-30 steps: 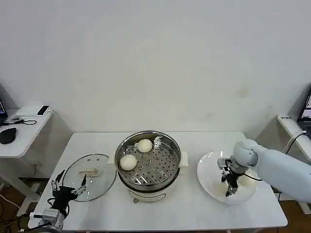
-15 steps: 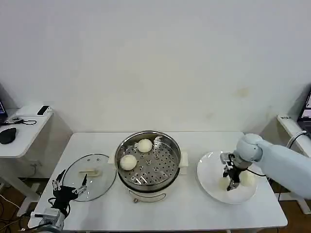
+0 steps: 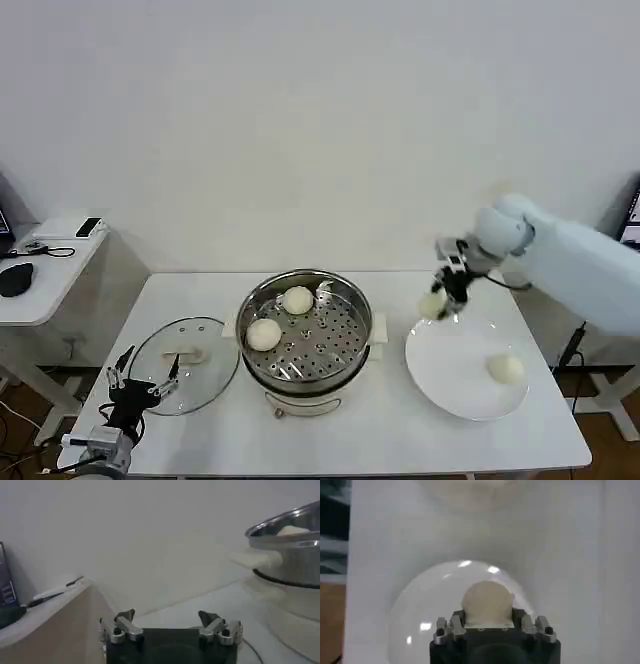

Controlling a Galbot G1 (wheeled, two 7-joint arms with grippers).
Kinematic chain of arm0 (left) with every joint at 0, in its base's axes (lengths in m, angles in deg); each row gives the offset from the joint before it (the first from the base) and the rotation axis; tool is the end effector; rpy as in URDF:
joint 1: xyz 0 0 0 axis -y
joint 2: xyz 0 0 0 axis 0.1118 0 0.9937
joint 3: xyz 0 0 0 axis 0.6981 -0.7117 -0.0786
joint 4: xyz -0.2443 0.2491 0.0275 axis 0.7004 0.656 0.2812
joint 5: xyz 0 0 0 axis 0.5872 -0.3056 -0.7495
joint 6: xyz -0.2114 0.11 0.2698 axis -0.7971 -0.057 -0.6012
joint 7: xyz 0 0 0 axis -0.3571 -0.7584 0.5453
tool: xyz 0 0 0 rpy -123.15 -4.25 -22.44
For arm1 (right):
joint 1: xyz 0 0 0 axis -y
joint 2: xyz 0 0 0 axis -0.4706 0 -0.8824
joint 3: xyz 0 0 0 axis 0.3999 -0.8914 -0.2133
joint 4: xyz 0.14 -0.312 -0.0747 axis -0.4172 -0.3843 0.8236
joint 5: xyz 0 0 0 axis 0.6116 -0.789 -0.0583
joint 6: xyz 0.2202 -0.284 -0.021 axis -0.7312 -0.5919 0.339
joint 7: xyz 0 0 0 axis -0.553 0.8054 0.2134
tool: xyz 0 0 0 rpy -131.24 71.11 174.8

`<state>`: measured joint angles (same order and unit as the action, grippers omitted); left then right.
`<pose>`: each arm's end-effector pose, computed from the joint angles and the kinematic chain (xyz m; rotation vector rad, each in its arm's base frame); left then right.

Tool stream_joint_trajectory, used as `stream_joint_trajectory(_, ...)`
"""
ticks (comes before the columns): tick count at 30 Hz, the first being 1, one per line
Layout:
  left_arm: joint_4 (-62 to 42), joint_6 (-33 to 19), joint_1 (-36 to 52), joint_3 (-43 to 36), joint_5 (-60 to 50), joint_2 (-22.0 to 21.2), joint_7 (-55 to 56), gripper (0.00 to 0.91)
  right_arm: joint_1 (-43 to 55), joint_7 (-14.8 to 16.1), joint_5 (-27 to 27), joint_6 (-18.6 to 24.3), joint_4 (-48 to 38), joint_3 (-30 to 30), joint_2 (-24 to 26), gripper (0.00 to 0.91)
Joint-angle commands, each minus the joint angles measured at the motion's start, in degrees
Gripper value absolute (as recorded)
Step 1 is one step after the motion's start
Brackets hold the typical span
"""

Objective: Take steamed baozi put them in steamer then cover it.

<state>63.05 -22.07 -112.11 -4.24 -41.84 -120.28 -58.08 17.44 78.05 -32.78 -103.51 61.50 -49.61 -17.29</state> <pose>0.1909 0.1511 -0.3283 0.0178 -2.9352 -0.5403 0.5471 -0.0630 -0.0508 1.3205 -1.4411 1.3709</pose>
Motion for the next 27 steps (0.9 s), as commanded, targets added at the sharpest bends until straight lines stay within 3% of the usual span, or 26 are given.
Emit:
stream_joint_trajectory(1,0.31,-0.03,-0.09,0.26,0.07,0.06,0.06,0.907,10.17,0.50,4.40,1.70,-3.08,-0.17,-12.55,0.615)
stream_joint_trajectory(6,0.40,-0.07,-0.13,0.49,0.15,-0.14,0.22,0.907,10.40,1.23,4.64,4.78,-4.56,1.16,-19.43,0.615)
stream_joint_trajectory(13,1.52,-0.12,-0.96,1.02,0.09,-0.51,0.40,0.907,10.18,2.44,4.77,8.28,-2.46,-0.42,-24.64,0.615)
stream_joint_trajectory(20,2.33,-0.26,-1.56,1.57,0.07,-0.81,0.55,0.907,9.31,2.34,4.82,15.52,-0.91,-3.09,-25.87,0.615)
stream_joint_trajectory(22,2.40,-0.32,-1.43,1.57,0.06,-0.83,0.59,0.907,9.02,2.09,4.87,20.91,-1.03,-4.23,-25.88,0.615)
stream_joint_trajectory(27,2.54,-0.27,-0.87,1.90,0.05,-0.63,0.53,0.907,7.22,0.85,-1.64,25.63,0.92,-6.93,-24.84,0.605)
